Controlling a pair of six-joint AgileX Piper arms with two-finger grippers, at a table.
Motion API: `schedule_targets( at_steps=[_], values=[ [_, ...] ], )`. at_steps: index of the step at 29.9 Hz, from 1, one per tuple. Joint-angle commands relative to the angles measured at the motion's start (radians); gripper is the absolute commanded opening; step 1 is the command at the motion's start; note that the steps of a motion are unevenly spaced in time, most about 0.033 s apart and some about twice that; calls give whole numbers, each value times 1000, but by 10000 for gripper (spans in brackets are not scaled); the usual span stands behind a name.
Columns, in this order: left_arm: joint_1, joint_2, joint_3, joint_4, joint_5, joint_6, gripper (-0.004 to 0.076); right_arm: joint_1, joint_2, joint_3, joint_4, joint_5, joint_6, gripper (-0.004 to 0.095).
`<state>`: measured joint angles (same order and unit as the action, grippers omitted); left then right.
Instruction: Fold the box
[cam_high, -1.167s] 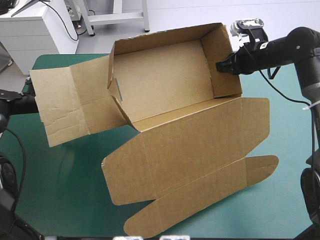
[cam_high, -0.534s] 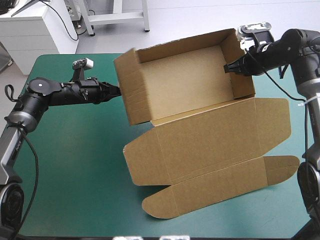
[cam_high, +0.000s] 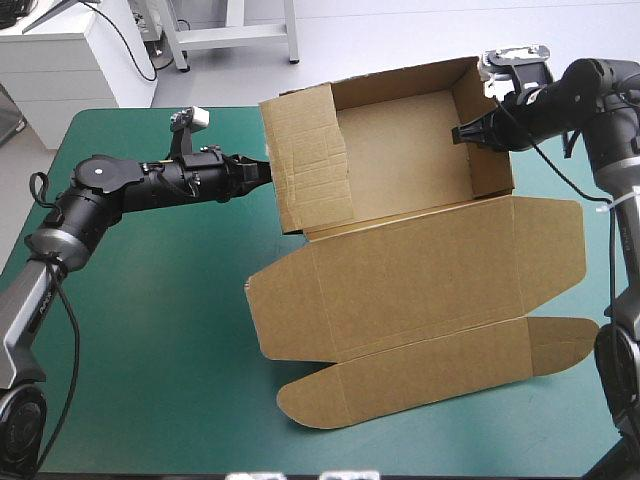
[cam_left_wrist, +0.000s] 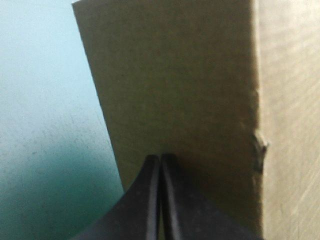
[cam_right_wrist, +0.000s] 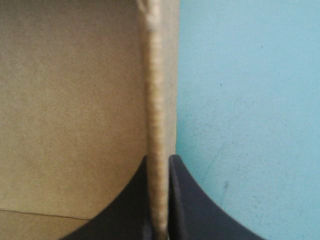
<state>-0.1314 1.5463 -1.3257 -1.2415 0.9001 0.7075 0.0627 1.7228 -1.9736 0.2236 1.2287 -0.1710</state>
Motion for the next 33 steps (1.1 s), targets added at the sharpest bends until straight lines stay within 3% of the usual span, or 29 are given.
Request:
schedule_targets(
  at_steps=[1, 4, 10, 13, 25, 33],
  values=[
    [-5, -41, -27, -82, 10, -4, -6, 4, -49, -36, 21, -47, 7, -19],
    [-5, -41, -27, -90, 29, -4, 57, 13, -47, -36, 17, -47, 7, -19],
    [-3, -41, -27, -186, 85, -4, 407, 28, -46, -36, -4, -38, 11, -19],
    [-3, -41, -27, -230, 100, -4, 500, 33, -46, -36, -23, -29, 11, -19],
    [-3, -41, -27, -293, 167, -4, 503, 33, -46, -36, -53, -18, 19, -19],
    [-7, -30, -27, -306, 148, -4, 502, 33, -46, -36, -50, -27, 20, -19]
  ],
)
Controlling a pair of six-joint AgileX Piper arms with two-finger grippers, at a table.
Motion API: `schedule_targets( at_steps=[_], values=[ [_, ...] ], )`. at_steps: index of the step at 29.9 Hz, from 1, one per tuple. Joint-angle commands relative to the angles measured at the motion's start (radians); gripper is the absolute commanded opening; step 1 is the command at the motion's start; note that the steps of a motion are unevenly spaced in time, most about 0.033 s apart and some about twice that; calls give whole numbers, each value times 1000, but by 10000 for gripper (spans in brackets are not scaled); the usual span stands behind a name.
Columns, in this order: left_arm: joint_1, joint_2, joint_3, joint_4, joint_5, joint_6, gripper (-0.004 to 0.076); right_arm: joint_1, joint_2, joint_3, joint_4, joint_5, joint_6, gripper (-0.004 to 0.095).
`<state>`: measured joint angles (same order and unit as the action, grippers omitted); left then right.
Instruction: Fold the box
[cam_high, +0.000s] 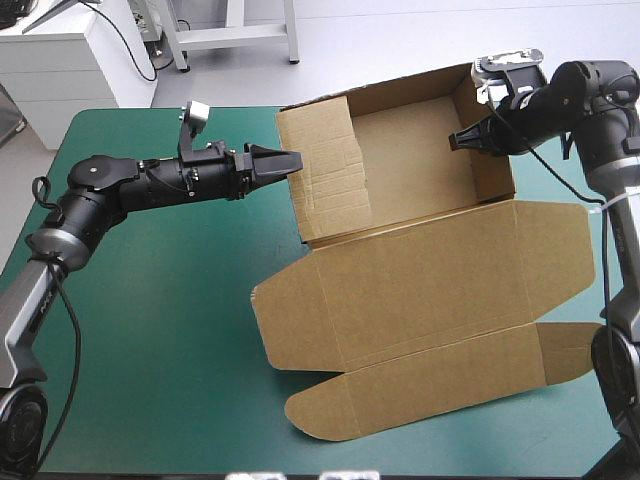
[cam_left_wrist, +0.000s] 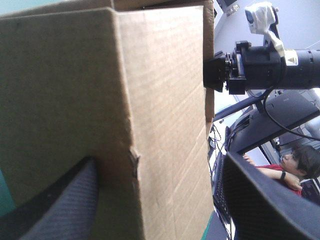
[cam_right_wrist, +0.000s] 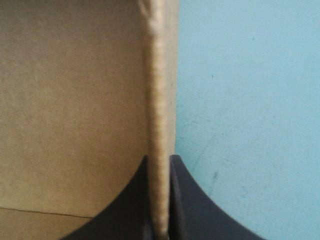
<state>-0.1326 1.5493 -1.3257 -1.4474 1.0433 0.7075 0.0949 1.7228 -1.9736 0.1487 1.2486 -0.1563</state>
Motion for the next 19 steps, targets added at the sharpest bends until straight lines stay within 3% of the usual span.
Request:
schedule_targets(
  at_steps=[1, 6, 11, 19],
  values=[
    [-5, -29, -27, -103, 0, -4, 502, 1, -46, -36, 31, -57, 15, -19],
    [-5, -24, -27, -58, -16, 19, 502, 5, -46, -36, 76, -78, 18, -18],
    [-8, -38, -76, 79, -86, -65, 502, 75, -46, -36, -39, -122, 49, -13],
    [-115, -66, -212, 623, -200, -482, 502, 223, -60, -40, -228, -173, 143, -14]
  ],
)
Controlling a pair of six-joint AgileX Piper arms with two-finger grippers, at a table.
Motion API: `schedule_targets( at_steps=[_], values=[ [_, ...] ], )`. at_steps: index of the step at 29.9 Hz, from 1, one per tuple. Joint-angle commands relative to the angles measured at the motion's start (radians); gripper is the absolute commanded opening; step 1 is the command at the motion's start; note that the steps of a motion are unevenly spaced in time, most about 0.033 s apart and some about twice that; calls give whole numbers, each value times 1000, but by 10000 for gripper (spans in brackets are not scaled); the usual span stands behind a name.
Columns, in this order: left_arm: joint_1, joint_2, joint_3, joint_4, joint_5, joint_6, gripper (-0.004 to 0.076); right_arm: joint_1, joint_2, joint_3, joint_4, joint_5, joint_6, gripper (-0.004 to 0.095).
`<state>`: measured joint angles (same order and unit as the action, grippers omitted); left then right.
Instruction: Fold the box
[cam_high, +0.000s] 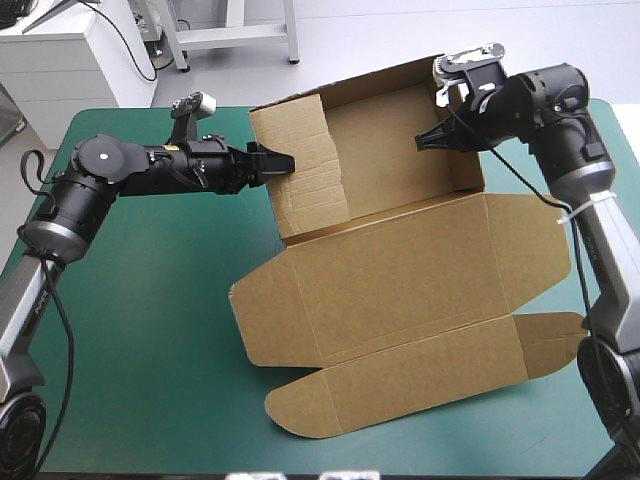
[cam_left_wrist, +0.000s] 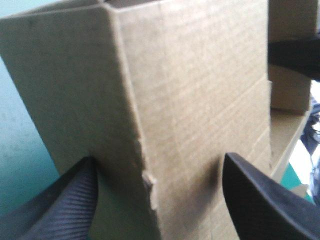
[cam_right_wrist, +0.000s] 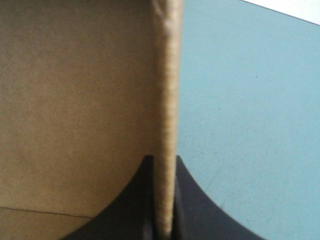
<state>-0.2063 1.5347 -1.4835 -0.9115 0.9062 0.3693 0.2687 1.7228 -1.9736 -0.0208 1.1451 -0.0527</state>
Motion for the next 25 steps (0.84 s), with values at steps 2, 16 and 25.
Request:
schedule_targets(
  at_steps=[2, 16, 25],
  values=[
    [-77, -58, -56, 183, -115, -233, 502, 83, -60, -49, -115, -61, 71, -14],
    [-293, -58, -55, 814, -223, -813, 502, 227, -60, -119, -259, -51, 158, -14],
    [-311, -58, 86, 814, -413, -919, 502, 226, -60, -127, -255, -51, 170, -14]
  ],
)
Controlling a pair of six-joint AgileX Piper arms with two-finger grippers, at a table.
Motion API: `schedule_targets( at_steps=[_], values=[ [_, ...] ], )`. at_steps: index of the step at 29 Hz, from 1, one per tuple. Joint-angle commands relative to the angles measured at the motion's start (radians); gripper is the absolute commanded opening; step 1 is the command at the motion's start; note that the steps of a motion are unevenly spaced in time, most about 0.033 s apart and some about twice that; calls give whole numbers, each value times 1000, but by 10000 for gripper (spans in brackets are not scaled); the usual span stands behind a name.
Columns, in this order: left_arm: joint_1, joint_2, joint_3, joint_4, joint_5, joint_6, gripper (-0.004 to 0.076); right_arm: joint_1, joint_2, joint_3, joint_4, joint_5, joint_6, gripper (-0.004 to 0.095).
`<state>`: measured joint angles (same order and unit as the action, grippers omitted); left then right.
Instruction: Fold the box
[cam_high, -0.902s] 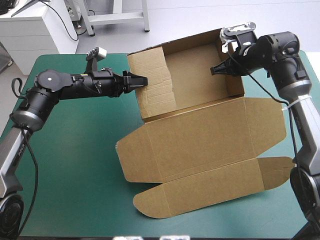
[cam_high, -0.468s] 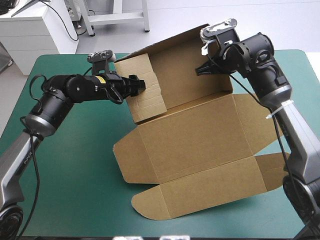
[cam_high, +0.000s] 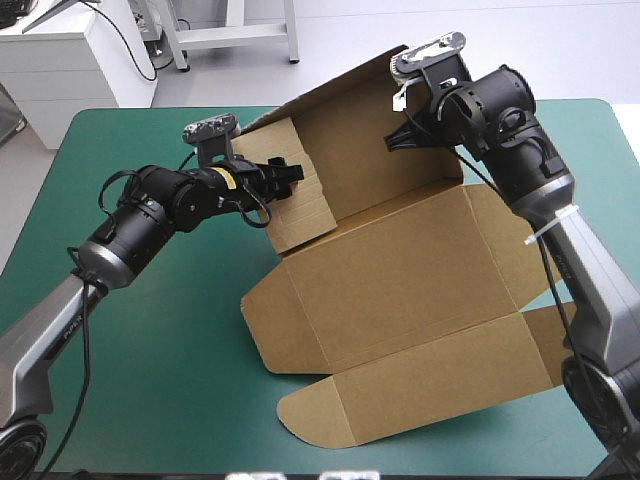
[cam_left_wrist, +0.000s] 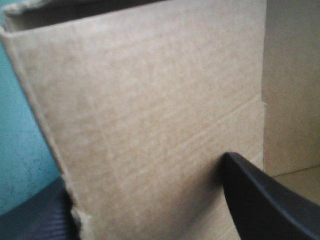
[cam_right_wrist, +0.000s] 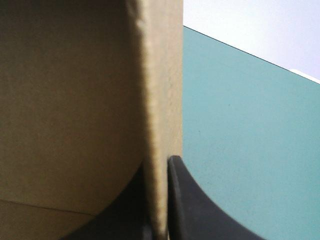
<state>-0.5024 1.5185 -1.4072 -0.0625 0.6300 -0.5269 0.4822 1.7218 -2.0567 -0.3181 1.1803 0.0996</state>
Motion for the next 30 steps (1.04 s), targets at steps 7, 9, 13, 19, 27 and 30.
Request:
schedule_targets(
  at_steps=[7, 9, 13, 19, 27, 30],
  values=[
    [-13, -39, 15, -33, -195, -23, 499, 13, -59, -51, 43, -89, 25, -14],
    [-13, -39, 15, -35, -200, -23, 490, 13, -59, -53, 43, -89, 25, -15],
    [-13, -39, 15, -35, -201, -23, 433, 13, -59, -53, 43, -89, 29, -15],
    [-13, -43, 15, -35, -252, -42, 18, 11, -59, -55, 43, -87, 32, -15],
    [-12, -41, 10, 39, -240, -55, -6, 11, -59, -55, 43, -82, 44, -15],
    [-5, -34, -59, 104, -136, -55, -8, 0, -55, -55, 43, -55, 46, -15]
  ],
)
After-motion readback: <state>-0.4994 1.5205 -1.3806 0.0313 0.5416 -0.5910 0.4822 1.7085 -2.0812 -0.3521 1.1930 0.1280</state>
